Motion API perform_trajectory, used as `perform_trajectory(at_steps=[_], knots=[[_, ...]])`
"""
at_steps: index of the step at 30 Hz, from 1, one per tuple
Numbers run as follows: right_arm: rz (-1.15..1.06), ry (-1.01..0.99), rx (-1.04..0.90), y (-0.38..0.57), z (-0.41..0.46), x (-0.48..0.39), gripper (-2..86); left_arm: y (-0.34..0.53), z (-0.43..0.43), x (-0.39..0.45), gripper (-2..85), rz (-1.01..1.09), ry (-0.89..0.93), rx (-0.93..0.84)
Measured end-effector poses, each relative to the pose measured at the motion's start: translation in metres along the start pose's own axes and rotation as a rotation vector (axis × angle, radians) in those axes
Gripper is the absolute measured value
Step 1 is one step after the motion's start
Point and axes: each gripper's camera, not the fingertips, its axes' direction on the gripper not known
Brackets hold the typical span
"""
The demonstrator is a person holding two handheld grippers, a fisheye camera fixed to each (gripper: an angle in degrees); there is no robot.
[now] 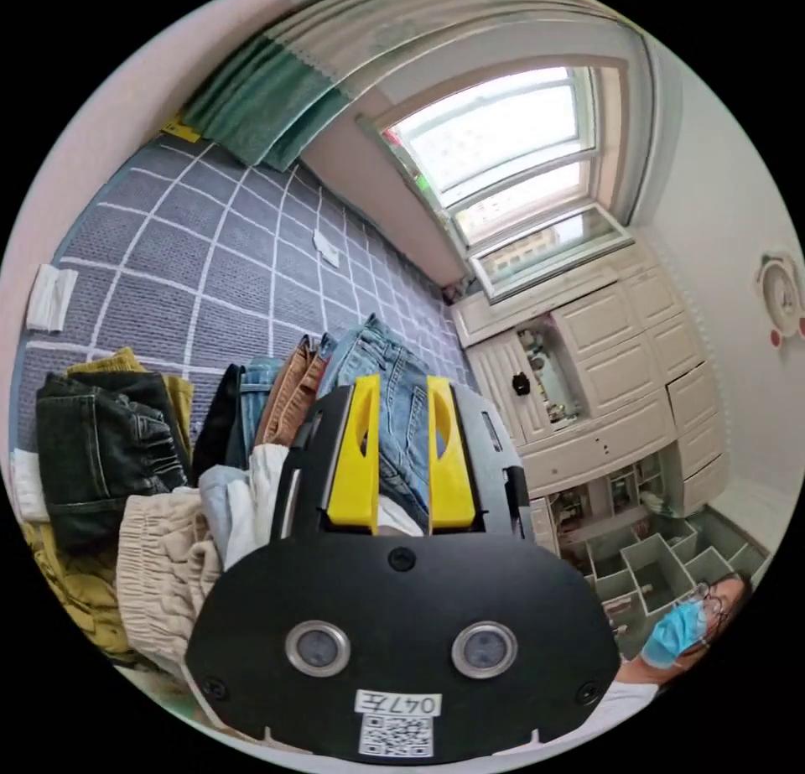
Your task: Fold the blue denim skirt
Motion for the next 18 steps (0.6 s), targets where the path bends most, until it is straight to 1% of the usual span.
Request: perform_trajectory(at_steps=[1, 2, 3, 4, 5, 6, 8, 9, 10, 11, 12, 14, 15, 16, 17, 18], knots=[[0.051, -0.103, 0.030, 0.004, -0.003, 0.017, 5.1, -0.009, -0.007, 0.014, 8.3, 0.029, 0.002, 0.009], [0.054, -0.129, 0.045, 0.004, -0.009, 0.023, 6.1, -0.019, -0.013, 0.038, 8.0, 0.069, -0.052, 0.005], [0.043, -0.119, 0.045, 0.003, -0.012, 0.023, 6.7, -0.023, -0.015, 0.053, 7.6, 0.095, -0.081, 0.005], [0.014, -0.082, 0.041, 0.001, -0.020, 0.021, 7.3, -0.030, -0.021, 0.088, 6.8, 0.147, -0.118, 0.008], [-0.016, -0.046, 0.026, 0.000, -0.028, 0.019, 7.6, -0.034, -0.026, 0.128, 5.6, 0.207, -0.123, 0.019], [-0.032, -0.031, 0.024, 0.000, -0.033, 0.018, 7.4, -0.035, -0.028, 0.150, 4.9, 0.243, -0.120, 0.028], [-0.084, 0.029, 0.079, 0.012, -0.061, 0.017, 6.4, -0.022, -0.027, 0.252, 1.2, 0.422, -0.139, 0.061], [-0.100, 0.046, 0.097, 0.016, -0.068, 0.017, 6.1, -0.015, -0.023, 0.278, 0.6, 0.469, -0.145, 0.067], [-0.132, 0.094, 0.134, 0.026, -0.084, 0.016, 5.0, 0.002, -0.009, 0.329, -0.2, 0.564, -0.132, 0.075], [-0.167, 0.159, 0.172, 0.038, -0.099, 0.014, 3.7, 0.022, 0.010, 0.378, -0.6, 0.662, -0.066, 0.074], [-0.186, 0.201, 0.192, 0.046, -0.106, 0.013, 3.1, 0.033, 0.021, 0.402, -0.7, 0.711, -0.014, 0.070], [-0.237, 0.394, 0.257, 0.081, -0.132, 0.009, 0.8, 0.074, 0.078, 0.487, -0.9, 0.857, 0.240, 0.038], [-0.248, 0.441, 0.267, 0.092, -0.137, 0.010, 0.5, 0.083, 0.095, 0.506, -0.9, 0.882, 0.298, 0.029], [-0.254, 0.529, 0.277, 0.112, -0.147, 0.012, -0.1, 0.100, 0.132, 0.544, -0.9, 0.923, 0.383, 0.011], [-0.231, 0.600, 0.280, 0.132, -0.157, 0.017, -0.3, 0.116, 0.175, 0.581, -0.9, 0.952, 0.417, -0.012], [-0.213, 0.629, 0.280, 0.142, -0.162, 0.021, -0.4, 0.124, 0.198, 0.598, -1.0, 0.960, 0.420, -0.029]])
